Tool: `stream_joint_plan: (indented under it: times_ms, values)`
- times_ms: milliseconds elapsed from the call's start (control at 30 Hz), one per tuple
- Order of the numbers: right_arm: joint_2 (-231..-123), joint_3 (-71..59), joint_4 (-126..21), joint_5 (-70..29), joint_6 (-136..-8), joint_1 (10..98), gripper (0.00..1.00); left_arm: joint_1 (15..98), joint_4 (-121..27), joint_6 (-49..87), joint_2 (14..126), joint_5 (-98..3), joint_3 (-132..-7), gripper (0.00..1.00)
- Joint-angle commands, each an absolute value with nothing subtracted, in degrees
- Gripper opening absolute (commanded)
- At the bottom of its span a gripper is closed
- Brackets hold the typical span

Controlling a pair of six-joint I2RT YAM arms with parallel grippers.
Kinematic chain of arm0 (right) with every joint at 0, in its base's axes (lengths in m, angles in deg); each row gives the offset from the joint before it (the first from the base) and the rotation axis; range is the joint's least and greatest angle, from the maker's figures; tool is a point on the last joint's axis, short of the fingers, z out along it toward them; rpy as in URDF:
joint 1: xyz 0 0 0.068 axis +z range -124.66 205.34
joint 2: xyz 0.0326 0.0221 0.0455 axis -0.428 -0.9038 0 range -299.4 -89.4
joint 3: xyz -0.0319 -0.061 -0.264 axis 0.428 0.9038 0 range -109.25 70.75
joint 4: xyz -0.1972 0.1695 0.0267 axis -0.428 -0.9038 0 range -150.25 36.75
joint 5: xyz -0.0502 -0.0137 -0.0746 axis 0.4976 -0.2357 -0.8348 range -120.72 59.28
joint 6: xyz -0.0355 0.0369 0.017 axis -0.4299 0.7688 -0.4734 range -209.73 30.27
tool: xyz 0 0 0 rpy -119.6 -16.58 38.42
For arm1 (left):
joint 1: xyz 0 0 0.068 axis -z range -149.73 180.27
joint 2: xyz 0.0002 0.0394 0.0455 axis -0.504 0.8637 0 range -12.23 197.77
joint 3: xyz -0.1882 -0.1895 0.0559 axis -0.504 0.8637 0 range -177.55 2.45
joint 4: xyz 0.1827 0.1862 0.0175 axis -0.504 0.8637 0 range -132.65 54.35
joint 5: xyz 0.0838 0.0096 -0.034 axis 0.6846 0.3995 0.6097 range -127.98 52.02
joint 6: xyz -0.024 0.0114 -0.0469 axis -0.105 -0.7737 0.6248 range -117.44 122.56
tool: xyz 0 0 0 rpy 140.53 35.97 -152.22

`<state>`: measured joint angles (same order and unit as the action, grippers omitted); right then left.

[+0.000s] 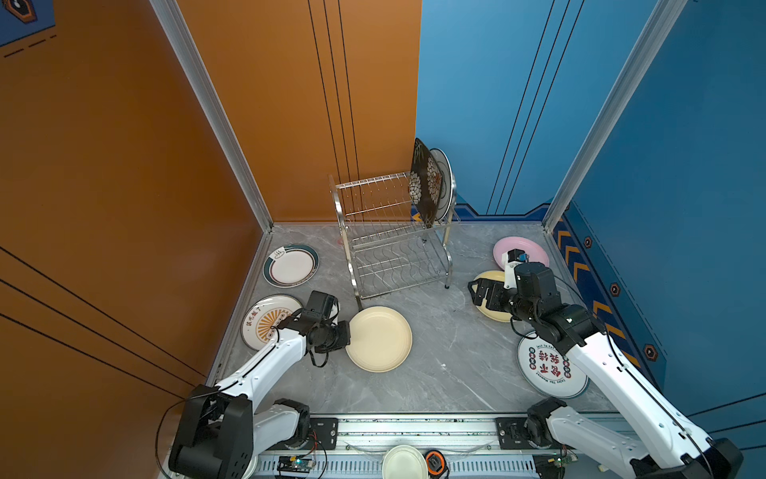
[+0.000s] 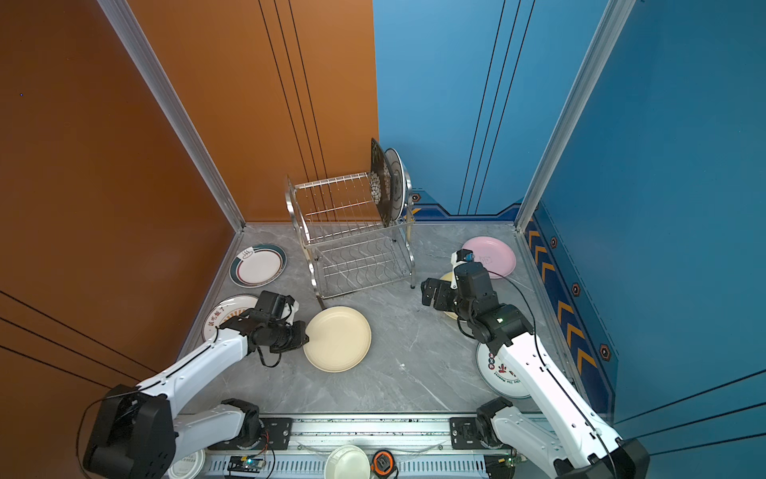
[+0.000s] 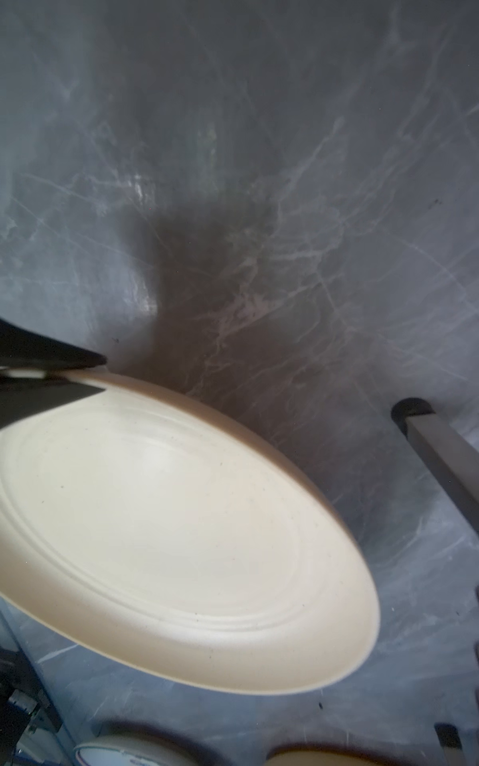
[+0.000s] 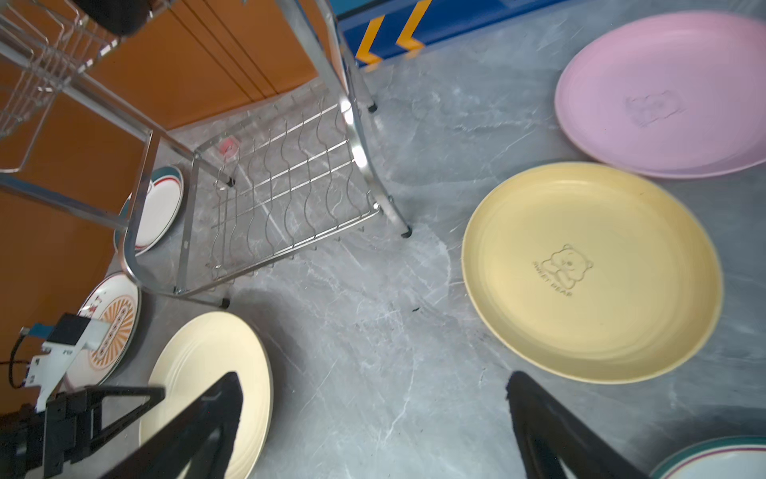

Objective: Load the plates into the dish rack

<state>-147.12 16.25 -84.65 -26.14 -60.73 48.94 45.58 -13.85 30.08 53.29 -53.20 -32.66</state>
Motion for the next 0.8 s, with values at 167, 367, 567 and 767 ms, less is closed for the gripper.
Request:
stream_joint_plan:
  times_ms: [167,367,567,767]
  values:
    - [-154.8,20.3,-79.4,-2.2,-57.1,49.6,1.00,49.5,-14.8,33.6,49.5,-58.9,-36.8,0.00]
    - [-159.5,19.7,-75.8,4.1,-56.7,52.6,0.99,53.0,-15.8,34.6,50.8,-58.3,-40.8,0.00]
    - [-162.6,19.9,-71.4,6.8,-54.5,54.5,0.95,55.4,-17.8,35.2,52.4,-58.4,-43.1,0.00]
    - [-165.1,20.1,-67.8,8.8,-52.4,55.3,0.77,57.1,-19.9,35.8,53.2,-59.4,-45.0,0.00]
